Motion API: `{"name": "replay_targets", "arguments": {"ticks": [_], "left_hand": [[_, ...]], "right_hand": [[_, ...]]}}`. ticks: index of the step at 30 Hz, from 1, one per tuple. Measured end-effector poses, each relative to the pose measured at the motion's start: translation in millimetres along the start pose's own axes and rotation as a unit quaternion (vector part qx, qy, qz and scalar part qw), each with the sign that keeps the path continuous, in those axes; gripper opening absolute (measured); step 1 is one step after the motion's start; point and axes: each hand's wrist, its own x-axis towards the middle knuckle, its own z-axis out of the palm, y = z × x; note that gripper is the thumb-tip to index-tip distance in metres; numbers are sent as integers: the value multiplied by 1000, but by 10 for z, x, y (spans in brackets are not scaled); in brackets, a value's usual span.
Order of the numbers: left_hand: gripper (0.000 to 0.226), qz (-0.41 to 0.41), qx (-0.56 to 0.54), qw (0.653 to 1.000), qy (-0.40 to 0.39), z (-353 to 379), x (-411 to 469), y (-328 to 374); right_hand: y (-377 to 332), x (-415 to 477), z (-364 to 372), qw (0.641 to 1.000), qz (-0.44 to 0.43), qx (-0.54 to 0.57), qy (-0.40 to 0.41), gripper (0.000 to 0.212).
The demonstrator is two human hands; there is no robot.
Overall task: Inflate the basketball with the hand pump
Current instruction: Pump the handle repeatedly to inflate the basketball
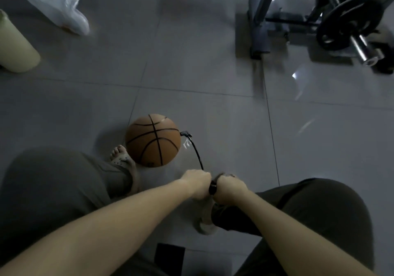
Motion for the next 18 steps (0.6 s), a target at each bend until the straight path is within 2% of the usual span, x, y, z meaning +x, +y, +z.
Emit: {"name": "replay_targets", "arguments": {"ticks": [4, 7, 11, 15, 18], "left_hand": [[14, 20, 1, 1000, -21, -372, -350, 48], [22, 28, 0, 1000, 8, -914, -553, 151], [19, 21, -36, 998, 43, -1399, -489, 198], [16, 3, -42, 997, 67, -1279, -214, 139], [16, 4, -23, 998, 66, -954, 68, 97]], "right_hand": [[-47, -402, -281, 999, -46, -7, -3, 23], [-70, -727, -836, 998, -60, 16, 0, 12], [-10, -805, -1390, 998, -42, 45, 5, 11], [3, -440, -1283, 999, -20, 42, 5, 7], [76, -108, -992, 1000, -16, 26, 4, 13]]}}
